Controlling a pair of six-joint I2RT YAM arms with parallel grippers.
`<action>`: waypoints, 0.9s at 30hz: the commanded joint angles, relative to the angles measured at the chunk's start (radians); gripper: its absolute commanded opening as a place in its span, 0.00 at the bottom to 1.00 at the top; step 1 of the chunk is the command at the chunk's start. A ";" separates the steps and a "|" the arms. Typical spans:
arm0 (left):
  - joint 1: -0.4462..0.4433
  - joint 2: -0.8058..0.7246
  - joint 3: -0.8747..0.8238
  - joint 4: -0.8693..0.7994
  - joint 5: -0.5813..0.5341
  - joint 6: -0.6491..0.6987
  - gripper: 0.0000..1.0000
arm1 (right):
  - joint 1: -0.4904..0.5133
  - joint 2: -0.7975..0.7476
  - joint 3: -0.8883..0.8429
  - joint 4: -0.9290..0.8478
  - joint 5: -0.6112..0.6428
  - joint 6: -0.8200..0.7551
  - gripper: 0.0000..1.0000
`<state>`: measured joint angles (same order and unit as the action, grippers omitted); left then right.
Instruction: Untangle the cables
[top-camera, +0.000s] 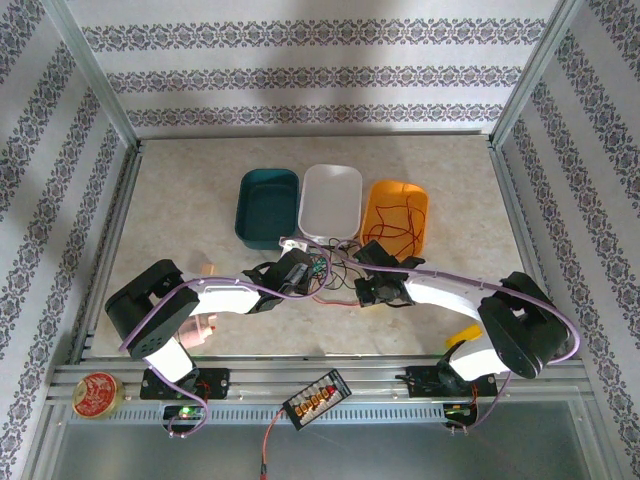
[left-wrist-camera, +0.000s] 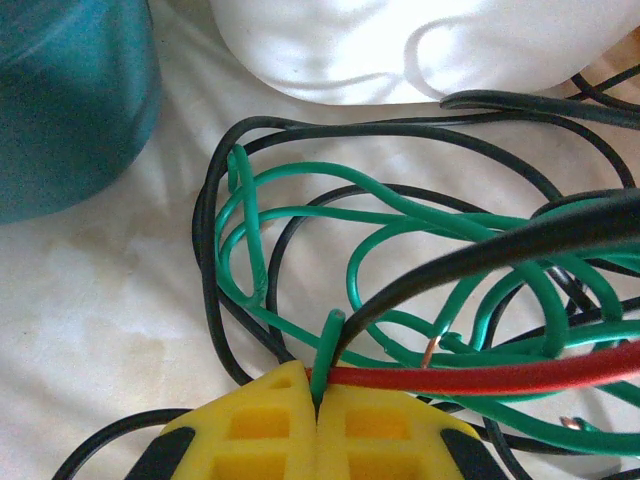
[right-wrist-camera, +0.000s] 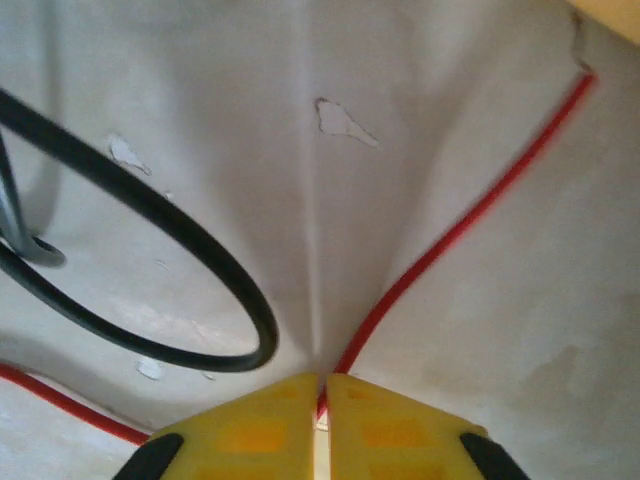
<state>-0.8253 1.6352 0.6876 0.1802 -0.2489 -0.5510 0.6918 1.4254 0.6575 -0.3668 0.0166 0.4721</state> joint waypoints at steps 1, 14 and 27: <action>-0.008 0.020 0.006 -0.014 -0.028 -0.006 0.00 | 0.011 -0.065 -0.012 -0.027 0.074 0.017 0.03; -0.008 0.012 -0.010 -0.022 -0.045 -0.022 0.00 | 0.006 -0.485 0.058 -0.095 0.302 -0.005 0.05; -0.009 0.020 0.001 -0.023 -0.044 -0.005 0.00 | 0.038 -0.161 0.027 -0.137 0.003 -0.033 0.60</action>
<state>-0.8257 1.6356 0.6872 0.1799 -0.2676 -0.5579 0.7181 1.2182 0.6937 -0.4812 0.0513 0.4385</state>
